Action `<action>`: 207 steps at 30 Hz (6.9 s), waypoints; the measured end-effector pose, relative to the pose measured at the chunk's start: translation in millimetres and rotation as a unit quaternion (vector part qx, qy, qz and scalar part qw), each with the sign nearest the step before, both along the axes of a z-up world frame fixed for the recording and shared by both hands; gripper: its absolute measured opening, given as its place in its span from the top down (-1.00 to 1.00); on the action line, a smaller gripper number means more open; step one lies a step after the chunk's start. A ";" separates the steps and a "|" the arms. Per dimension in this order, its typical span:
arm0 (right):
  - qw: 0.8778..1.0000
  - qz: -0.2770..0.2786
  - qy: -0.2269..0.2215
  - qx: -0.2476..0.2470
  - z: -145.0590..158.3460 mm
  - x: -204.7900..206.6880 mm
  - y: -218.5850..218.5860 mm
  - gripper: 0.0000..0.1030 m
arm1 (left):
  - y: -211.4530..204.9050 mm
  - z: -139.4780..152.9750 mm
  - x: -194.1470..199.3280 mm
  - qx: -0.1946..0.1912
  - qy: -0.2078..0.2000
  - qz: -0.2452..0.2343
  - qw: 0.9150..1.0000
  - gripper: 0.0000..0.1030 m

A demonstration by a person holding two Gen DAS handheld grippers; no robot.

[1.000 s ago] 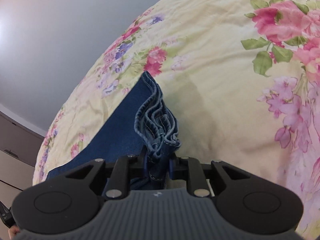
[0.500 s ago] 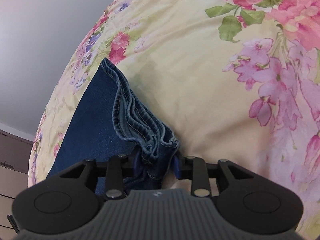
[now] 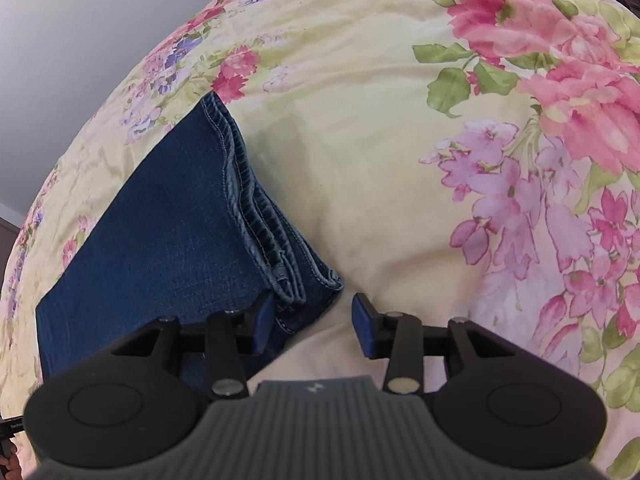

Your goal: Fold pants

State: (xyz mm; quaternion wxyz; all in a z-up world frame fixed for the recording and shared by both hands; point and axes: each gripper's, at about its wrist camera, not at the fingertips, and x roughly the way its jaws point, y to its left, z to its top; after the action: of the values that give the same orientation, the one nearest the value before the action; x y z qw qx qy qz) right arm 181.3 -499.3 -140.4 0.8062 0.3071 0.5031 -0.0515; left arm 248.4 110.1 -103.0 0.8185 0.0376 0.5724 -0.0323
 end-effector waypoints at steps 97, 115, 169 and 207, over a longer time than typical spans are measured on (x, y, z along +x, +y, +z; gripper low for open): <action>0.948 0.302 0.007 0.096 35.4 151.6 448.4 0.81 | 80.0 28.2 -7.4 -0.244 -0.182 0.042 0.952 0.61; 0.950 0.299 -0.086 -0.005 70.9 148.6 322.3 0.68 | 14.0 17.1 40.0 -0.289 -0.144 0.013 0.946 0.38; 0.933 0.321 -0.128 -0.098 -3.8 194.9 331.8 1.00 | 4.8 -30.2 100.4 -0.126 -0.160 -0.015 0.979 0.85; 0.950 0.269 -0.146 -0.065 33.6 32.8 280.5 0.10 | 25.1 6.6 9.3 -0.135 -0.127 0.012 0.983 -0.18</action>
State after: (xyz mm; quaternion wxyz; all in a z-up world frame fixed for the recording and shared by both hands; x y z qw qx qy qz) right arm 214.1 -218.7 -106.9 0.8729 0.1116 0.4396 0.1800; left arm 257.7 135.2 -96.4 0.8824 -0.0765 0.4545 -0.0945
